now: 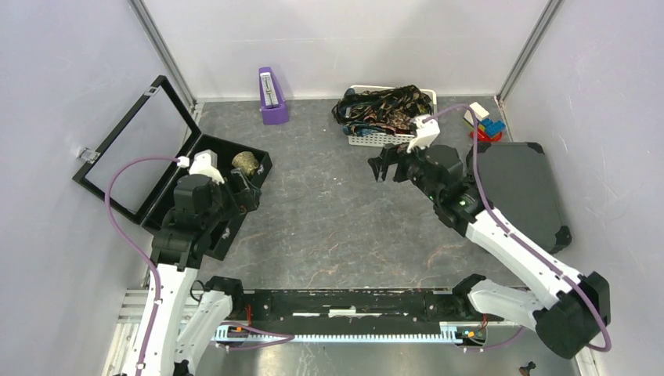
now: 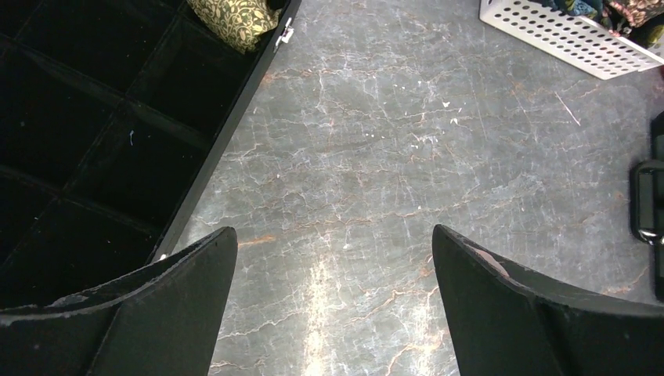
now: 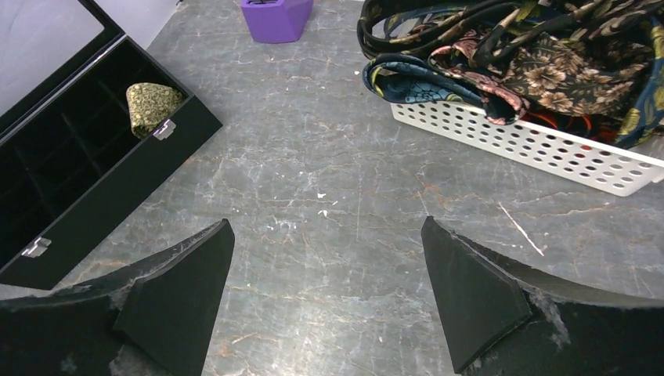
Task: Roll the ties
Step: Pick up the tie from the bin.
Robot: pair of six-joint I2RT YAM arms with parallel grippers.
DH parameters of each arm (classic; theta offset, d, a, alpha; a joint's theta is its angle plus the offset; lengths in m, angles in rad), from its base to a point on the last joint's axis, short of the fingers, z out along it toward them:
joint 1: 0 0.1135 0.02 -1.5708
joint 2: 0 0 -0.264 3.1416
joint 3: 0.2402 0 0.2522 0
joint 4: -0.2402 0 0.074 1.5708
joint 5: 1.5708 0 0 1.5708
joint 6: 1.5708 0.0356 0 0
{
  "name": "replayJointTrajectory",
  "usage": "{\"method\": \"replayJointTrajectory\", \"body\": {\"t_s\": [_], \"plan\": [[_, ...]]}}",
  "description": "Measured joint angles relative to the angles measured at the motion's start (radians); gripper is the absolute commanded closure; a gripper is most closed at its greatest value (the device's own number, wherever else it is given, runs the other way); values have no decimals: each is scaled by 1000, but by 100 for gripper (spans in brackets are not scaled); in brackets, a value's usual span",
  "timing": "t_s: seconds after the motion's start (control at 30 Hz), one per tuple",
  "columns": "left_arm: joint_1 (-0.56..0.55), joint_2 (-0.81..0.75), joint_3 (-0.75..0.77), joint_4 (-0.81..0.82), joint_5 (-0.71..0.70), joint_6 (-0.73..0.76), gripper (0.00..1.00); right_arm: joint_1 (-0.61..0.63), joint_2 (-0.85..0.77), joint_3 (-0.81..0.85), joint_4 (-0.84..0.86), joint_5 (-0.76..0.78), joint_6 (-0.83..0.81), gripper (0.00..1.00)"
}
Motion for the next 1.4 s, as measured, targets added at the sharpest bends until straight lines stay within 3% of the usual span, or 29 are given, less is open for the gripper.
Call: {"method": "replayJointTrajectory", "body": {"t_s": [0.2, 0.6, 0.83, 1.0, 1.4], "plan": [[0, -13, 0, -1, -36, 0, 0, 66, 171, 150, -74, 77, 26, 2], [0, 15, 13, -70, -113, -2, 0, 86, 649, 665, -205, 247, 47, 2], [0, 0, -5, -68, -137, -3, 0, 85, 929, 983, -240, 304, 0, 2], [0, -13, -18, -68, -142, -3, 0, 80, 1048, 1097, -241, 315, -58, 1], [0, -14, -19, -68, -160, -3, 0, 40, 1279, 1256, -200, 270, -234, 20]]}}
